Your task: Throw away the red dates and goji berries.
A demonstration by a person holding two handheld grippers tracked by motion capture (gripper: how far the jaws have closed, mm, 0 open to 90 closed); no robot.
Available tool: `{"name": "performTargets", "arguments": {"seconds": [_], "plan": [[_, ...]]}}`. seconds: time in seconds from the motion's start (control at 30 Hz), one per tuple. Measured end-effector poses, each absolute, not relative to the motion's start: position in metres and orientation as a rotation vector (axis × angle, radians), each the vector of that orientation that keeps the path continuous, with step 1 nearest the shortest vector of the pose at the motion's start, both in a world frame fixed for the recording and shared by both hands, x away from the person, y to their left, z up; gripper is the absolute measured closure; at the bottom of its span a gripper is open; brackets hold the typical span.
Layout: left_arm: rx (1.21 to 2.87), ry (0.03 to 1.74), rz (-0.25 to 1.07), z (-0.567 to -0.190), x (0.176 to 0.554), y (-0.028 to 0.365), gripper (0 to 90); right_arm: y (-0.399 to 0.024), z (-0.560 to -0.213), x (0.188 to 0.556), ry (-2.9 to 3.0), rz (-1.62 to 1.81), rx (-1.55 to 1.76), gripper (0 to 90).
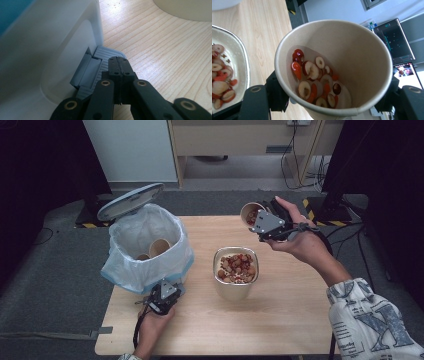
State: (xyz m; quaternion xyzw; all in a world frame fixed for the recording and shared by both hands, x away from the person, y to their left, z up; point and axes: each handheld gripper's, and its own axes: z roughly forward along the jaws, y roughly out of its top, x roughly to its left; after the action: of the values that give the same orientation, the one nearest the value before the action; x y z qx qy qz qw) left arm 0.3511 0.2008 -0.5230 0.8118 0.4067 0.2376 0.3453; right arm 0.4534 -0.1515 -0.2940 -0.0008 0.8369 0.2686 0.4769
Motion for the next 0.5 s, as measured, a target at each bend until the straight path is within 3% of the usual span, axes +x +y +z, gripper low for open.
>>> {"name": "performTargets", "arguments": {"seconds": [0.5], "plan": [[2.11, 1.054, 0.618, -0.5229, 0.3512, 0.2009, 89.3, -0.1492, -0.2895, 0.4497, 2.033, 0.635, -0.032, 30.0]]}}
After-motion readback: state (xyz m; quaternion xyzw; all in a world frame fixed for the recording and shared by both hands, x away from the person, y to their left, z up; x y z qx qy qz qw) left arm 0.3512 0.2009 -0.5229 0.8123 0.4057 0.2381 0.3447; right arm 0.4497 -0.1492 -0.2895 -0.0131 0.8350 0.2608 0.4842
